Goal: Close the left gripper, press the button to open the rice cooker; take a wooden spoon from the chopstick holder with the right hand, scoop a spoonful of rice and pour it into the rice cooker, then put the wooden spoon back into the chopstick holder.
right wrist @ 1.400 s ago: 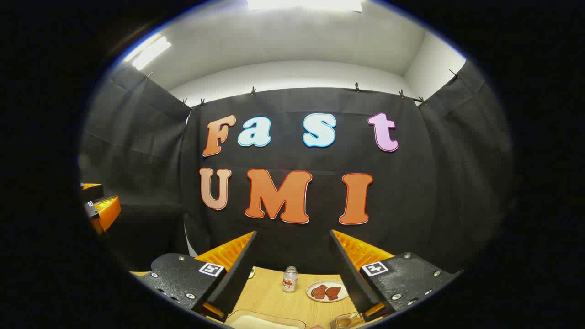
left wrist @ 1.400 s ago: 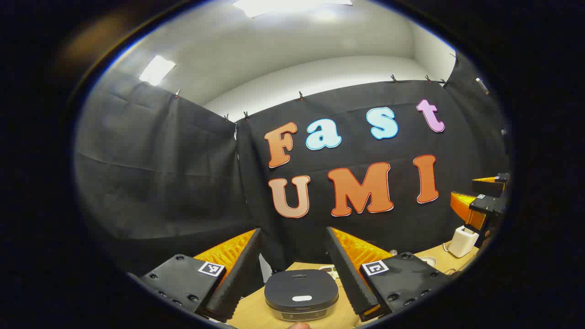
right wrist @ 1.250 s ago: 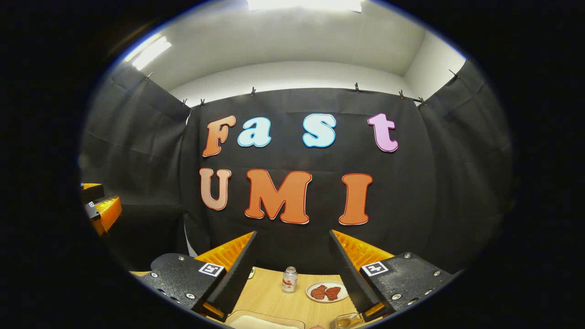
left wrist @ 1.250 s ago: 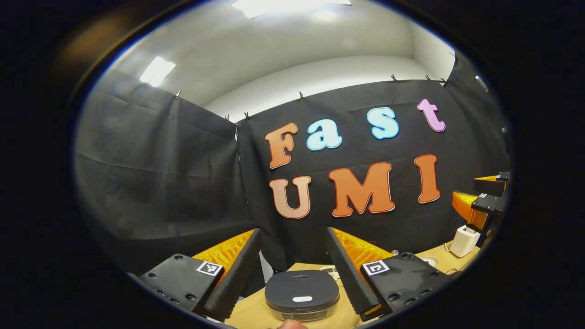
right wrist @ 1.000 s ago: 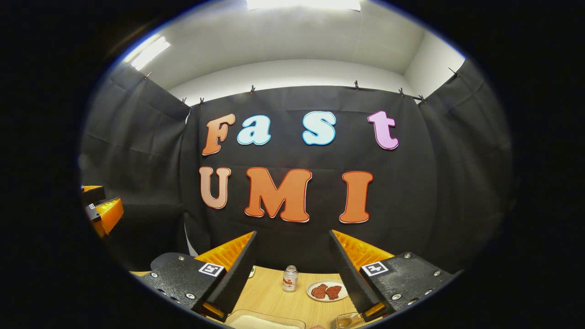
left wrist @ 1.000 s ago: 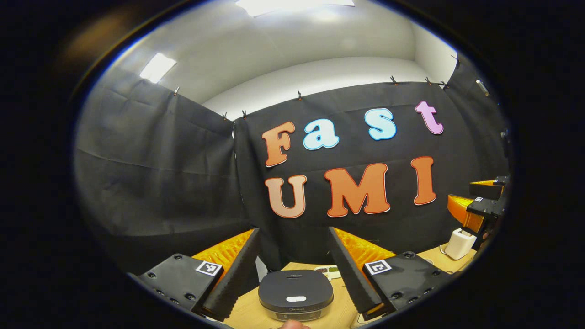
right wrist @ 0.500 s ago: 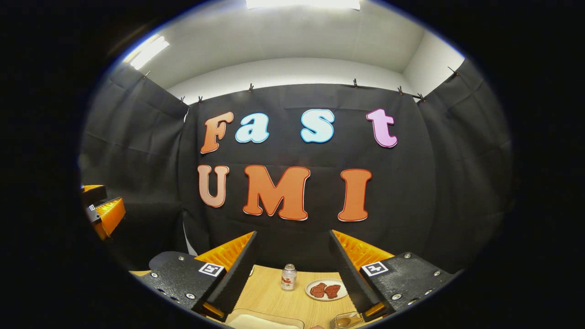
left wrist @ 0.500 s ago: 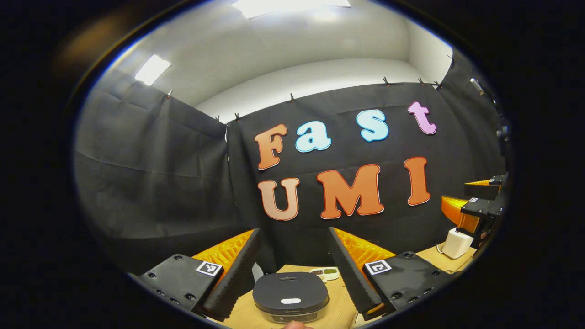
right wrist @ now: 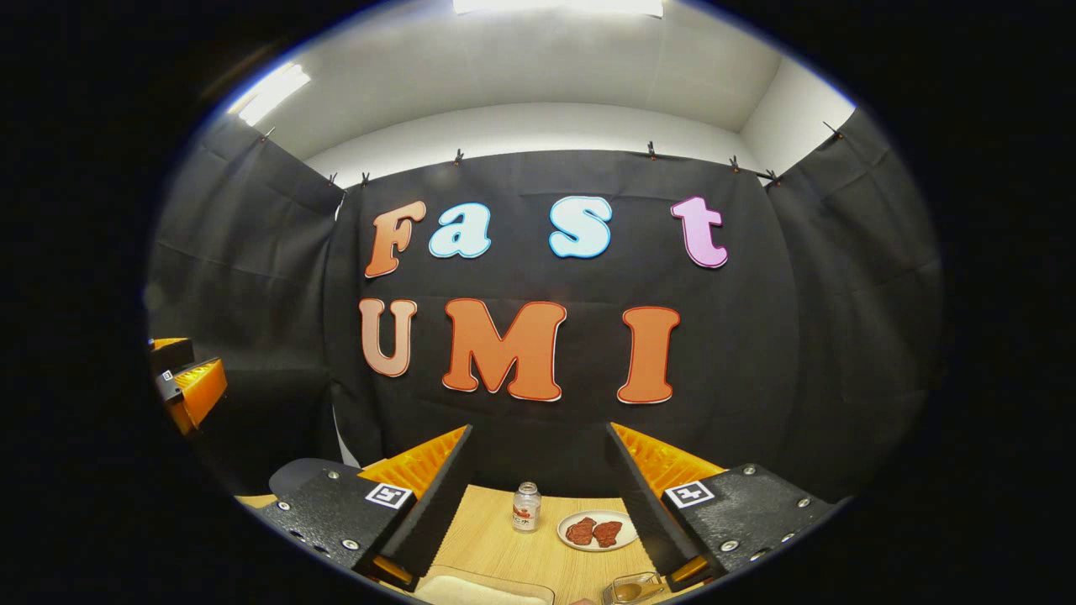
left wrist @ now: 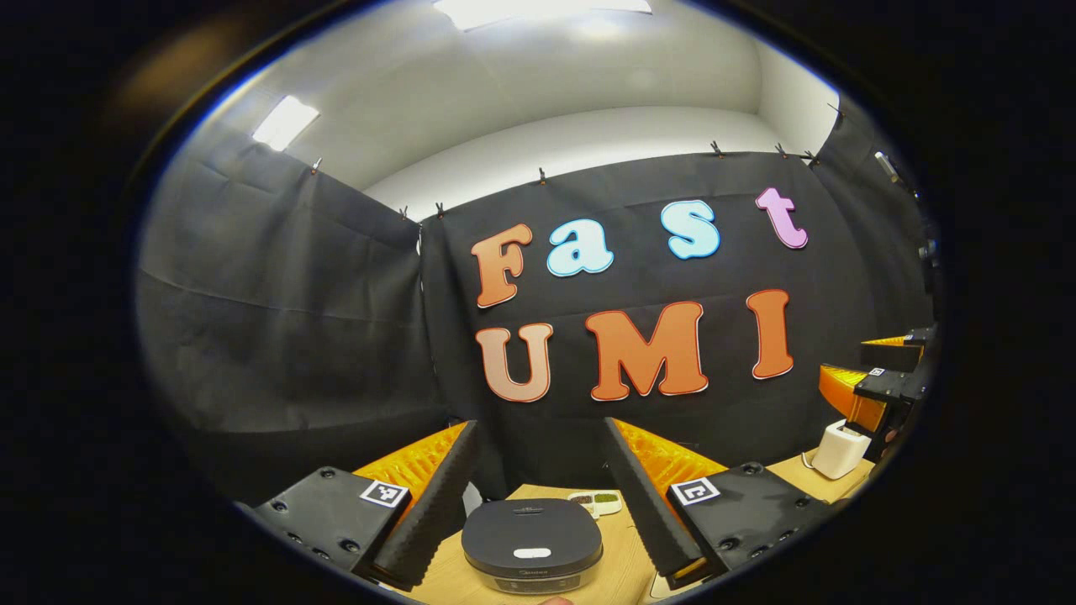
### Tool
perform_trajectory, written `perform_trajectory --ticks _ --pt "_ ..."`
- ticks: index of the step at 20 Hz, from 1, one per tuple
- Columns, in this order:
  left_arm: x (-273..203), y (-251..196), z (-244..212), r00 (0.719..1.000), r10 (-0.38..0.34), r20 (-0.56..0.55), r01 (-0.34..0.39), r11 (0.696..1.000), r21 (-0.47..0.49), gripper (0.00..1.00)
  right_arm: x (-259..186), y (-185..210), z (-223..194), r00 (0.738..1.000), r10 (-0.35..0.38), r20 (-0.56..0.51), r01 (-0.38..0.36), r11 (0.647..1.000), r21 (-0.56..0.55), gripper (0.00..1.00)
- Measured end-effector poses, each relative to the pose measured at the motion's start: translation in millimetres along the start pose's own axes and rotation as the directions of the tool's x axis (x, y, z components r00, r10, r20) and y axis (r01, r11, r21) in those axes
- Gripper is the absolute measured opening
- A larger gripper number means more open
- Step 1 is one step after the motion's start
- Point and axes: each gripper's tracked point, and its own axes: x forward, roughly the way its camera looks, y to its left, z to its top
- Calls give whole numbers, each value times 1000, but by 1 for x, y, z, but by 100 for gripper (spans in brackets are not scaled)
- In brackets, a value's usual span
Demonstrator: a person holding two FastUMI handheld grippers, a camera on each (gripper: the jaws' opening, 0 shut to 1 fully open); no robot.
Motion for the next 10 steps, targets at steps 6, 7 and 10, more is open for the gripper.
perform_trajectory --ticks 6,7,10 --pt "1 11 -7 999 37 -26 -36 999 16 69 0 -4 -5 1000 -7 -13 7 1000 0 94" --pt "2 11 -9 999 38 -36 -37 999 18 60 0 -3 -6 1000 -5 -17 5 1000 1 94" --pt "4 24 -17 994 87 -60 -85 996 37 31 0 0 -9 1000 1 -26 -1 1000 4 94"
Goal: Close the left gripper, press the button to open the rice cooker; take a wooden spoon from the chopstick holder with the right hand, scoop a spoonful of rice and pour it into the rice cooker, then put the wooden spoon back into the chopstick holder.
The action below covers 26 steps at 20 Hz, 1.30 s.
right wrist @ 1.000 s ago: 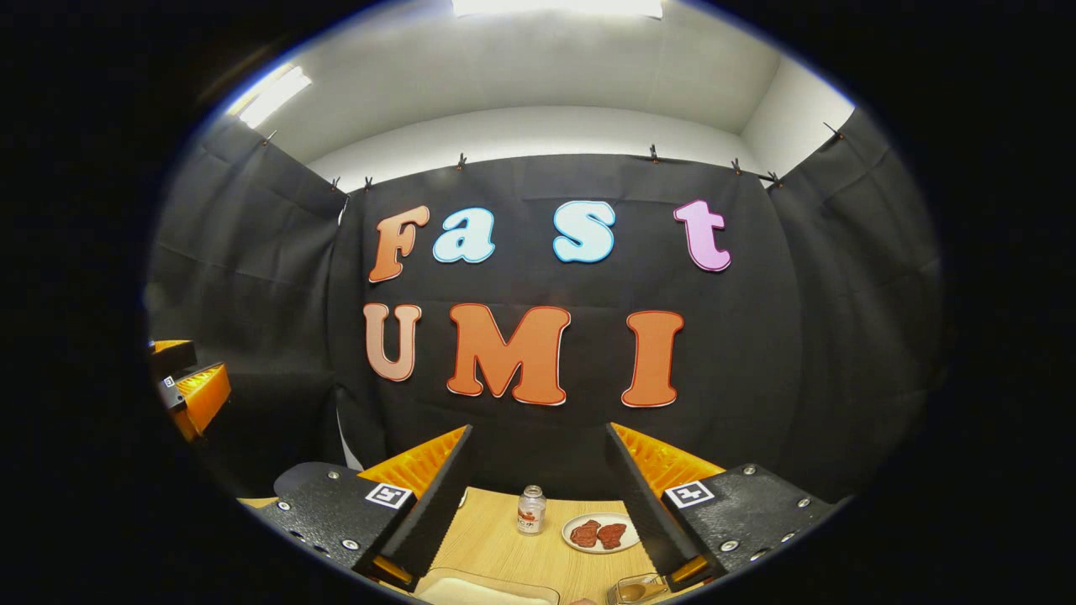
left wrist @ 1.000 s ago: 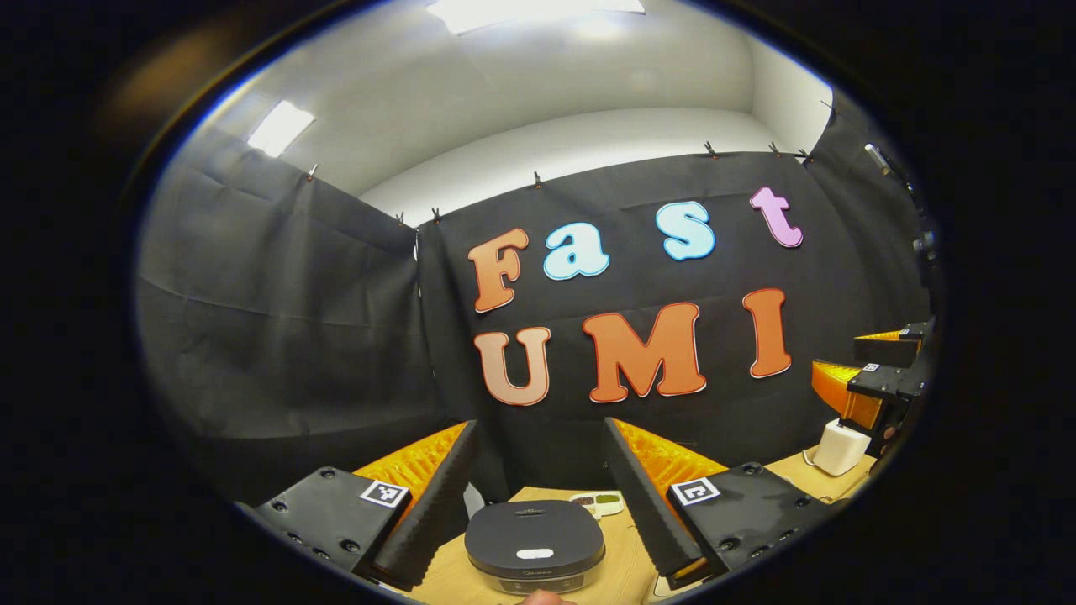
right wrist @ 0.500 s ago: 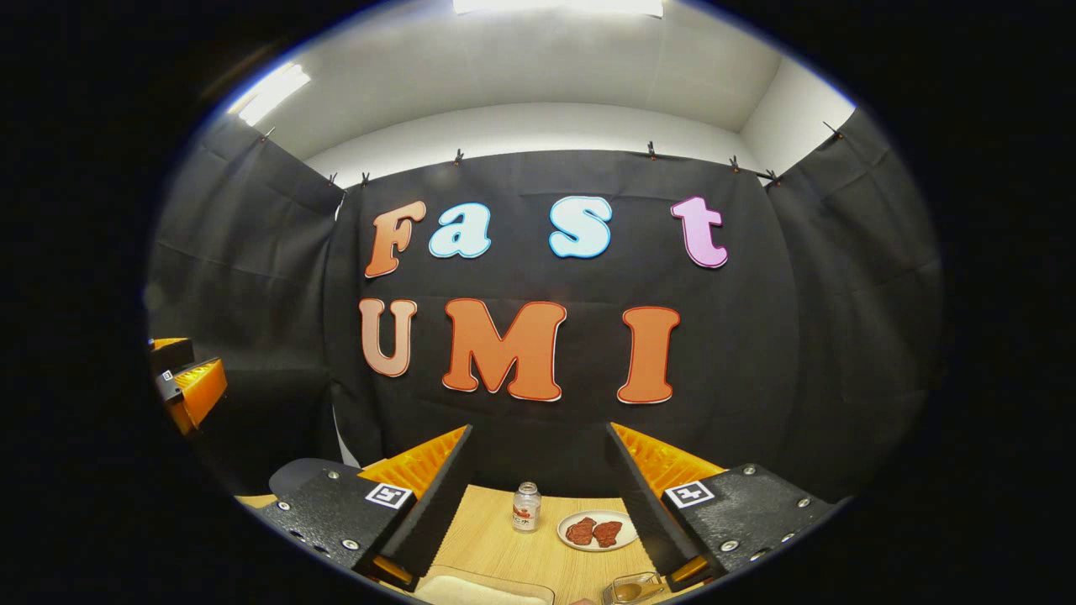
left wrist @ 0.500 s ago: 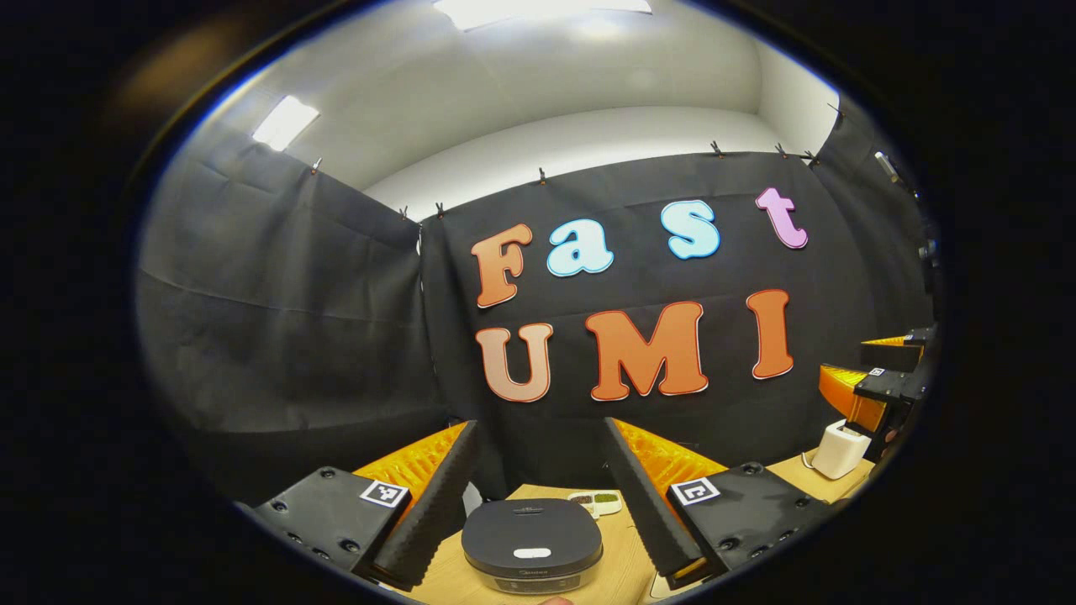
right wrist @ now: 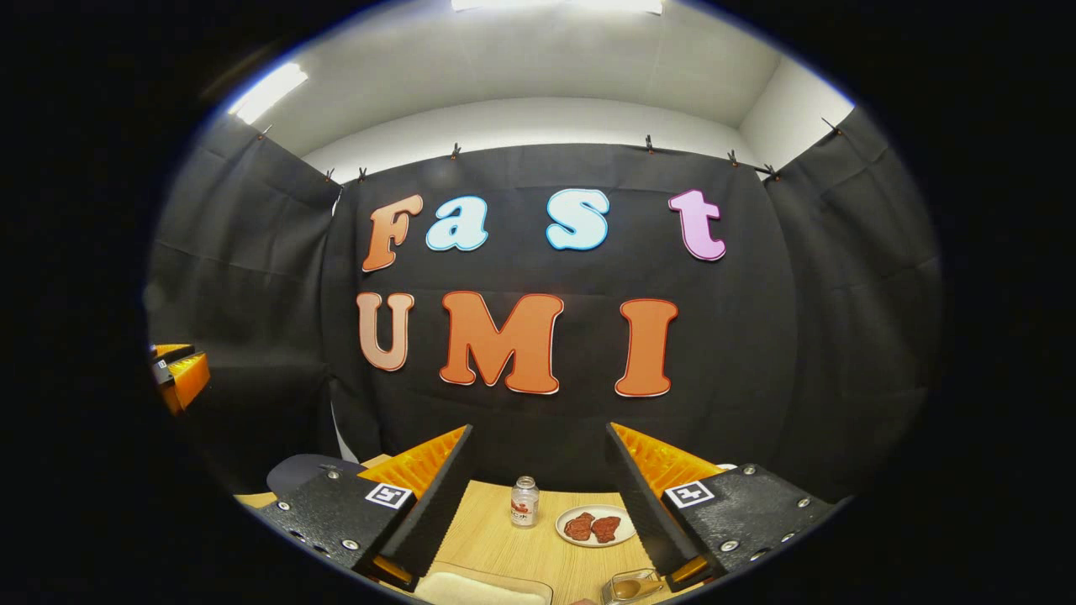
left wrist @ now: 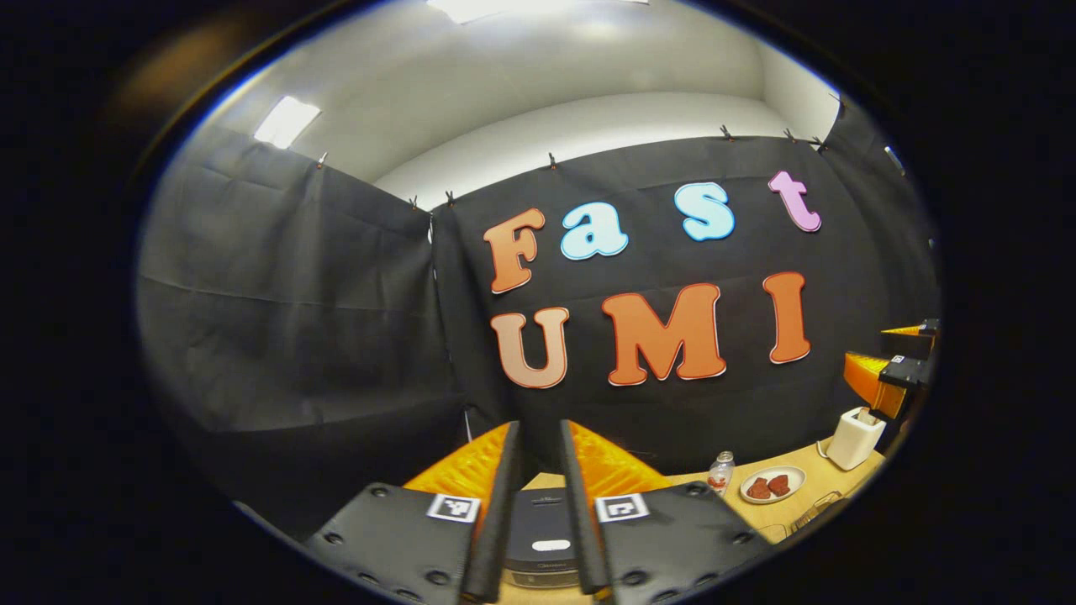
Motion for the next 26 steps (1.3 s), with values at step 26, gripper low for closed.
perform_trajectory --ticks 26 --pt "66 13 -257 508 -313 -802 -98 905 -415 11 -3 -48 -30 991 -111 -71 105 992 -73 94"
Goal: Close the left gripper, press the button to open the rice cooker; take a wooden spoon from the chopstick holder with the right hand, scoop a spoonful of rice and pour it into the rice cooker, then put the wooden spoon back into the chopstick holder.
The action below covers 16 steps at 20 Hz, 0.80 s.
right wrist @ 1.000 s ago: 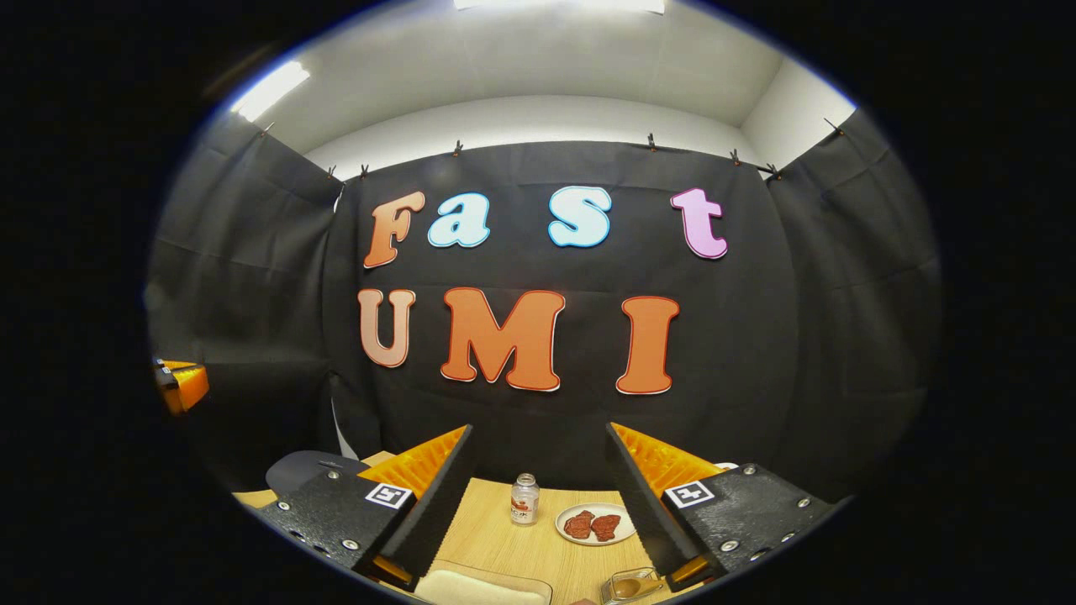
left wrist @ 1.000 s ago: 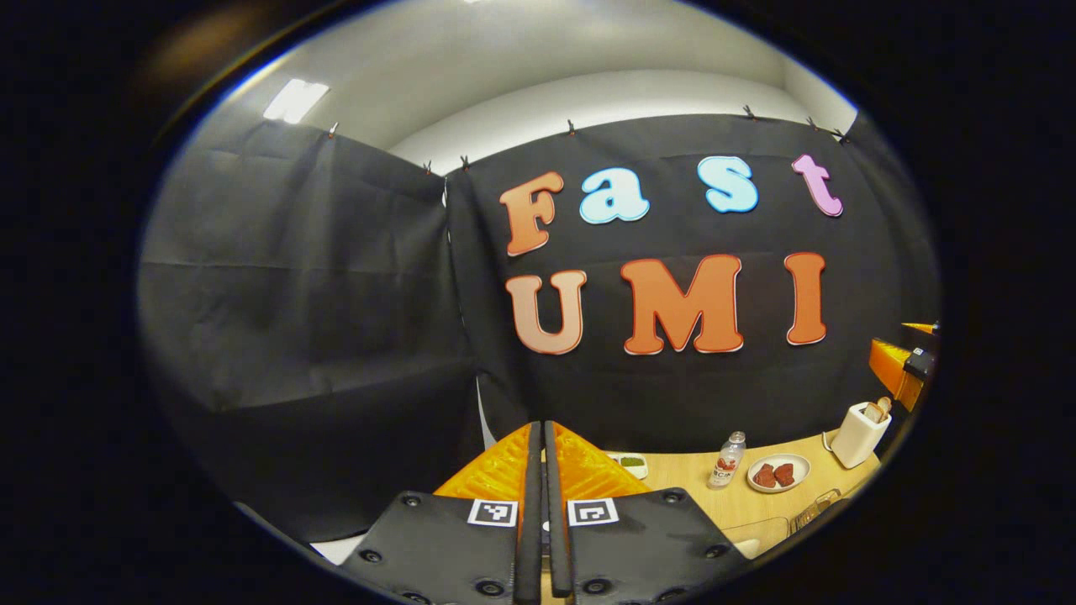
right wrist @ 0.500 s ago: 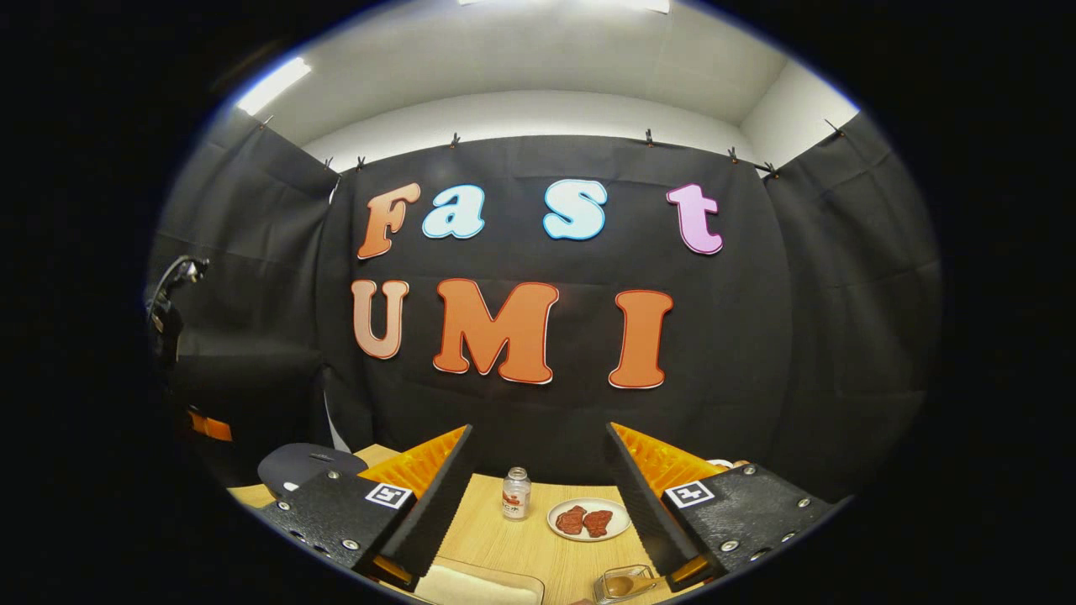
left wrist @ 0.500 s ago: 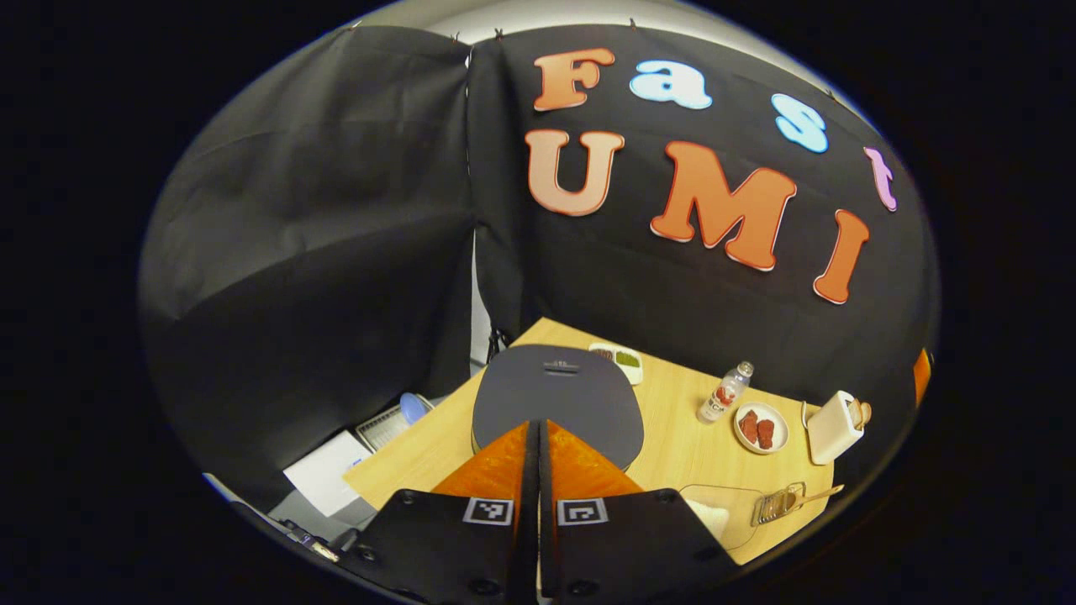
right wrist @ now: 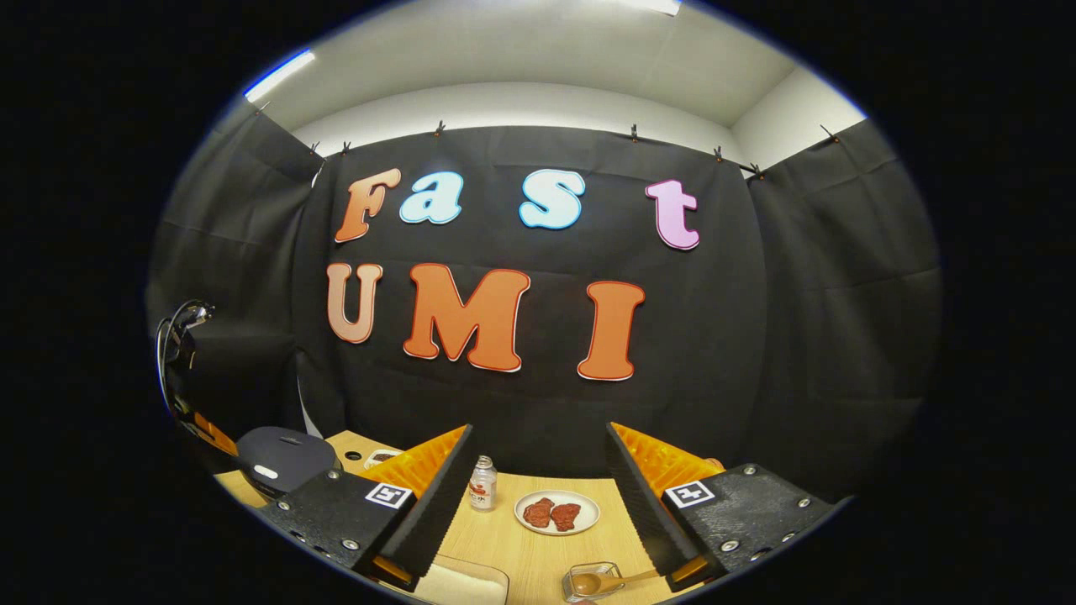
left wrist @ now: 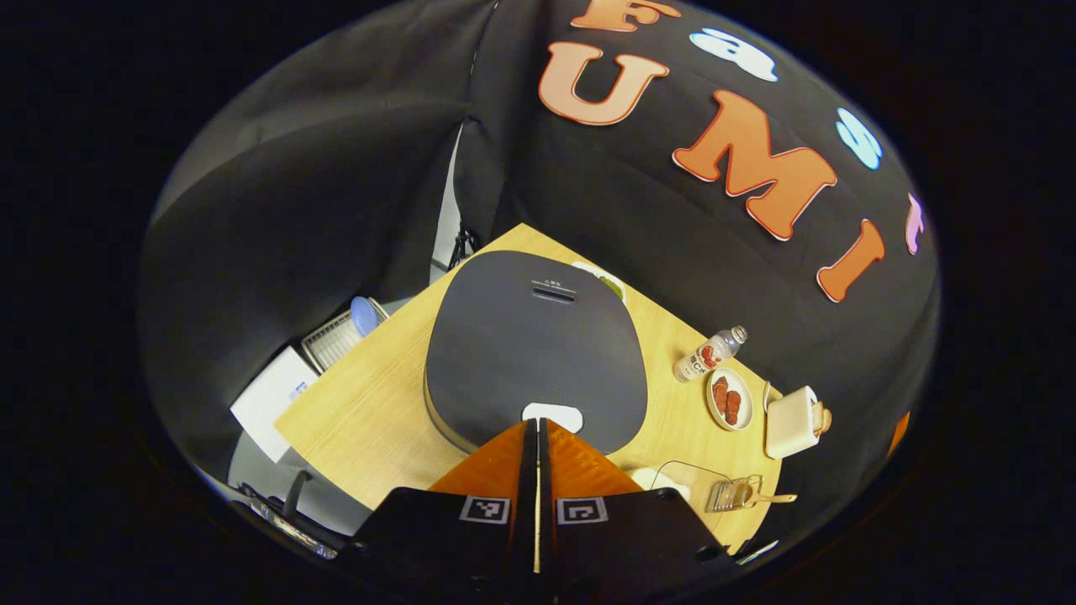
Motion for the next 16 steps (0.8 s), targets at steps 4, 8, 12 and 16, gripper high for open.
perform_trajectory --ticks 4,8,12,16 --pt "31 -8 -4 993 5 -122 -4 1000 4 11 -2 -16 -14 999 -32 -40 32 999 -12 94" --pt "57 -16 -14 974 17 -225 -18 1000 -1 7 -3 -25 -21 997 -47 -65 47 999 -7 94" --pt "60 -16 -13 969 63 -240 -67 998 -7 6 -5 -31 -28 995 -59 -75 58 998 -14 94" --pt "64 -12 -22 971 134 -197 -126 991 52 7 -1 -28 -38 993 -52 -102 51 999 -12 94"
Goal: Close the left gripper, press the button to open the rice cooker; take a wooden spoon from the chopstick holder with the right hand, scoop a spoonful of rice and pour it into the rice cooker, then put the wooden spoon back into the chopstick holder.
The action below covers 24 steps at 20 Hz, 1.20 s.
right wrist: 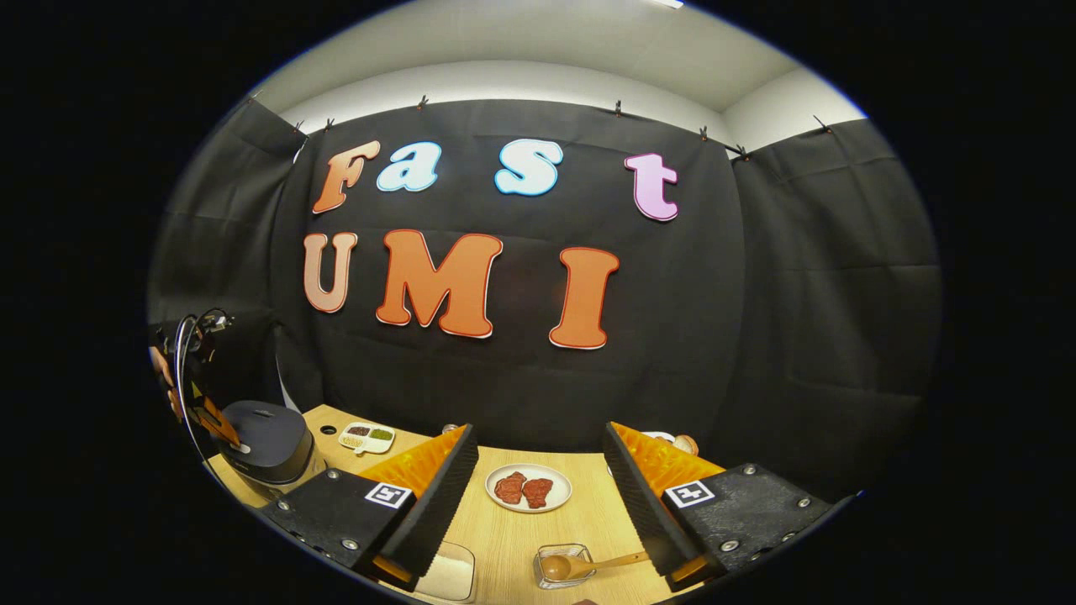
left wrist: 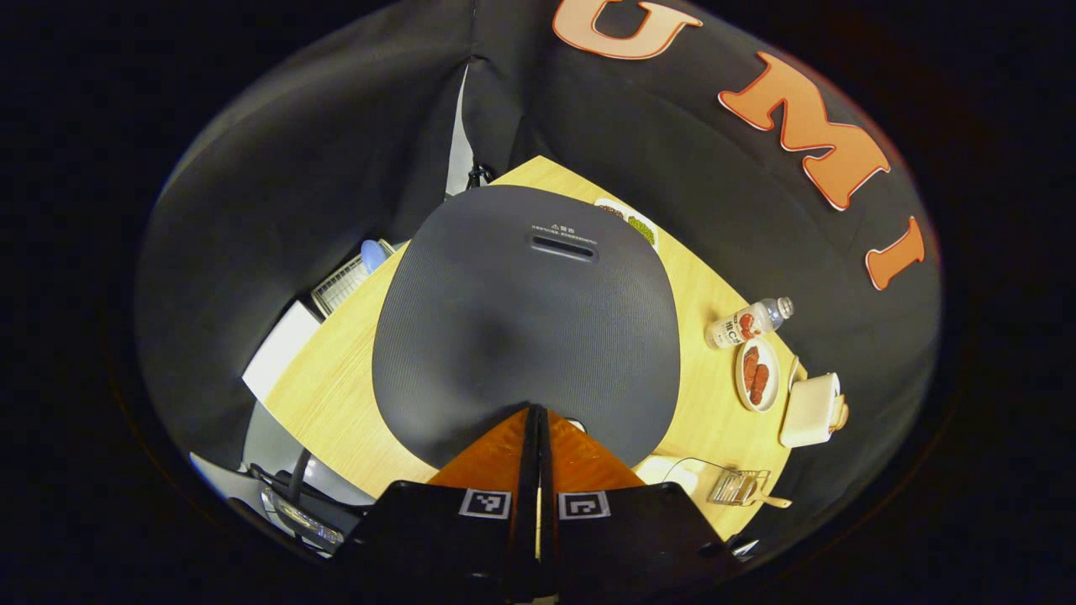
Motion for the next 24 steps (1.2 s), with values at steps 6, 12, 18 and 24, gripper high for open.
perform_trajectory --ticks 6,12,18,24 --pt "-7 -8 0 980 148 137 -162 982 99 7 5 3 -14 999 21 -49 -19 999 43 94" --pt "-61 -23 38 855 137 501 -240 960 146 6 13 -2 -22 996 29 -89 -24 998 58 94" --pt "-163 -46 70 706 72 704 -214 970 115 9 17 -6 -28 994 27 -104 -21 998 63 94" --pt "-211 -58 47 601 -1 800 -162 979 123 10 16 -25 -41 992 6 -129 3 998 65 94"
